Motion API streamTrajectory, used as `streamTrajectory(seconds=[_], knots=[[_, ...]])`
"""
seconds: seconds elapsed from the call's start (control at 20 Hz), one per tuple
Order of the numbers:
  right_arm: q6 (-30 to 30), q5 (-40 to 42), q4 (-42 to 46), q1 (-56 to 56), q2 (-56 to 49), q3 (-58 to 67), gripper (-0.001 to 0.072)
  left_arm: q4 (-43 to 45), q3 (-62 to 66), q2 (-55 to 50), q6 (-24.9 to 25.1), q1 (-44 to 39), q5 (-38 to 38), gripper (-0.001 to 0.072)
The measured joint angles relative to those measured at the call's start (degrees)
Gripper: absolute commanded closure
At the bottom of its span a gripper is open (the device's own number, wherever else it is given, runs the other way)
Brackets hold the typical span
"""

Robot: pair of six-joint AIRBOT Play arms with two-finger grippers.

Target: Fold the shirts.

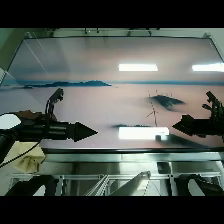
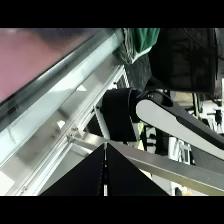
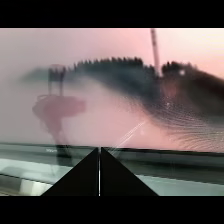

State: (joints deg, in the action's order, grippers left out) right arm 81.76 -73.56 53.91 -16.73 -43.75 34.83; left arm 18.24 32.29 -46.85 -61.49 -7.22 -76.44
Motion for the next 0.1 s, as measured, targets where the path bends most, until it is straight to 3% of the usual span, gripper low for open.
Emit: streamTrajectory(seconds=[0.1], knots=[[0.0, 0.0, 0.0, 0.0, 0.1, -0.1, 0.0686, 0.0, -0.3, 1.6, 0.0, 0.5, 0.2, 0.069]])
